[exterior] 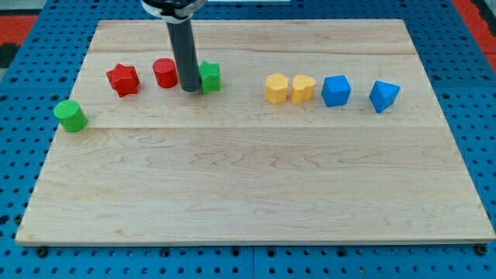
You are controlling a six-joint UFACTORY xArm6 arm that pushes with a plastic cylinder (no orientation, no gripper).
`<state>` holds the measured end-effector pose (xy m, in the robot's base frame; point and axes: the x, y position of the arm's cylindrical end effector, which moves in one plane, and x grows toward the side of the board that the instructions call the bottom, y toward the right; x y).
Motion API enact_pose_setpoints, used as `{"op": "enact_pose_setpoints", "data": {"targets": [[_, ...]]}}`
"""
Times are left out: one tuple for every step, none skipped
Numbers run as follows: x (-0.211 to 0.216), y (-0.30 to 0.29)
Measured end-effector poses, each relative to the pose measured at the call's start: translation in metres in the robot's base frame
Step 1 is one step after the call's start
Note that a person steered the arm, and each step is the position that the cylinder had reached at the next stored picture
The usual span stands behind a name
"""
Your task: Move green star slightly down
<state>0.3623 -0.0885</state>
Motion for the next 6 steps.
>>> {"op": "enact_pose_setpoints", "data": {"targets": [[0.0, -0.032], [-0.016, -0.002], [-0.028, -0.015], [-0.057, -0.016], [-0.069, 0.022], [-0.039, 0.039]]}}
